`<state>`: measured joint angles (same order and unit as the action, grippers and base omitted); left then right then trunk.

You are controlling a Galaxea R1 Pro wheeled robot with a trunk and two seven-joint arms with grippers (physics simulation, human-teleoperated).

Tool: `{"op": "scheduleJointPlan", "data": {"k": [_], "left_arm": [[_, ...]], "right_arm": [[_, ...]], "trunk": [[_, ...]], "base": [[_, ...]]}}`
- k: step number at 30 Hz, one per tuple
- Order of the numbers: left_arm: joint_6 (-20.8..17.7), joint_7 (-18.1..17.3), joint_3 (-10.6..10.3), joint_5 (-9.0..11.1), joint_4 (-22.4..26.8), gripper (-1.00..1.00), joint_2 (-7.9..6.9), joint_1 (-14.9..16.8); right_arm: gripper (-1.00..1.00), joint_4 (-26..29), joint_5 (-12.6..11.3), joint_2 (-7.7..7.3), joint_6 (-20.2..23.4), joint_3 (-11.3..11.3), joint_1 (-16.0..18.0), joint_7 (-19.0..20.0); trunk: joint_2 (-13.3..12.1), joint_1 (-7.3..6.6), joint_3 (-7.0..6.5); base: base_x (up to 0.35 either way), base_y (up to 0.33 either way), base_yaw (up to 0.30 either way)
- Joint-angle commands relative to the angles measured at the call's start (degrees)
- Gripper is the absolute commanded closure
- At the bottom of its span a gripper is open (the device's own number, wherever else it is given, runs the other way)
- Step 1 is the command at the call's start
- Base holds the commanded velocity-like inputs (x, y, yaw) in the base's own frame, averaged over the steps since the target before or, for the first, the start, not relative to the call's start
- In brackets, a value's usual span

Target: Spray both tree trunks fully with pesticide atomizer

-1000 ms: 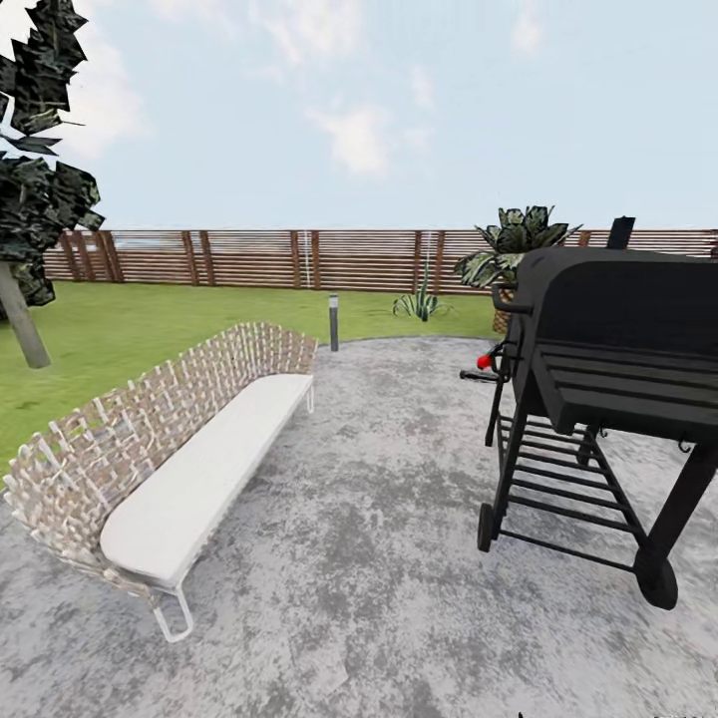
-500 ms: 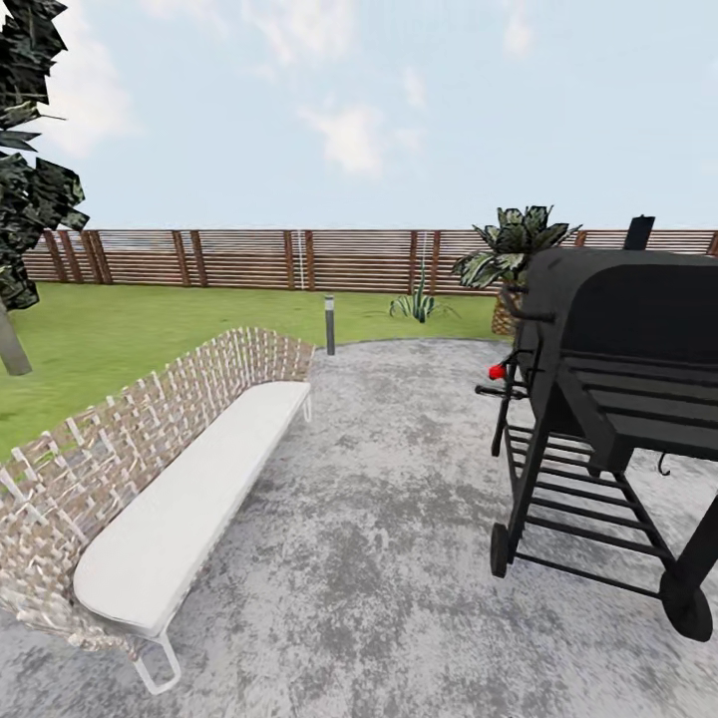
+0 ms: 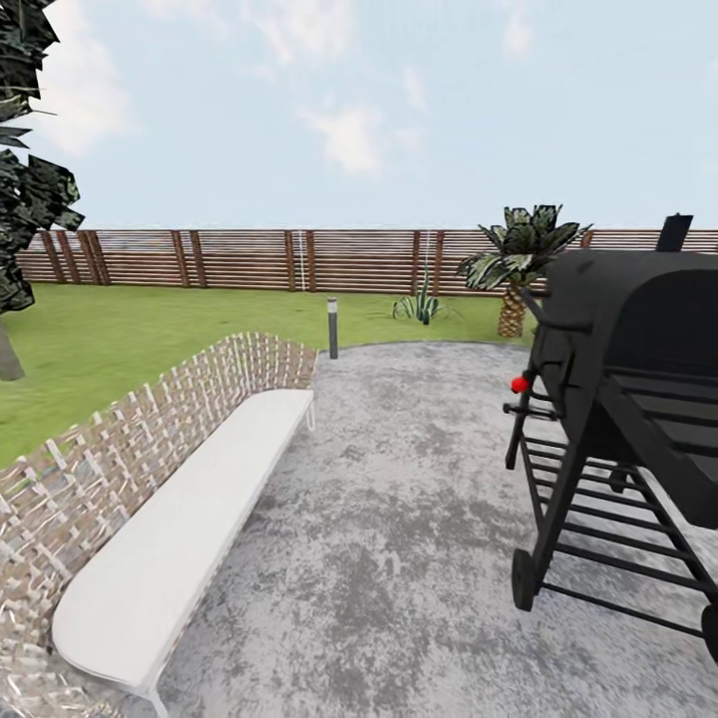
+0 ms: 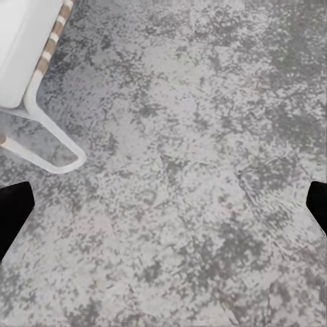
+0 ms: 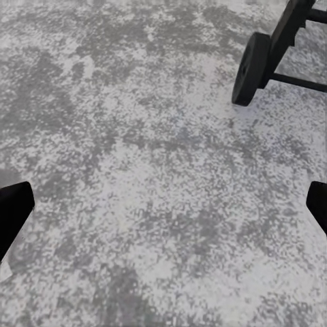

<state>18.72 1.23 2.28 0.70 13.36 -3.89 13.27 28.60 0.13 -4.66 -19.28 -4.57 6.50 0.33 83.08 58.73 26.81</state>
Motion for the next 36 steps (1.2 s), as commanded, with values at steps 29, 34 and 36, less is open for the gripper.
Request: {"op": "scheduleJointPlan", "data": {"k": [29,34,36], "left_arm": [[0.0,0.0,0.0,0.0,0.0,-1.0,0.0,0.0],[0.0,0.0,0.0,0.0,0.0,-1.0,-0.02,0.0],[0.0,0.0,0.0,0.0,0.0,-1.0,0.01,0.0]], "right_arm": [[-1.0,-2.4,0.1,0.0,-0.1,0.1,0.0,0.0],[-1.0,-2.4,0.1,0.0,-0.1,0.1,0.0,0.0],[-1.0,-2.4,0.1,0.0,-0.1,0.1,0.0,0.0]], "trunk": [[0.0,0.0,0.0],[0.0,0.0,0.0],[0.0,0.0,0.0]], "base": [[0.336,0.012,-0.089],[0.328,0.15,0.0],[0.31,0.194,0.0]]}}
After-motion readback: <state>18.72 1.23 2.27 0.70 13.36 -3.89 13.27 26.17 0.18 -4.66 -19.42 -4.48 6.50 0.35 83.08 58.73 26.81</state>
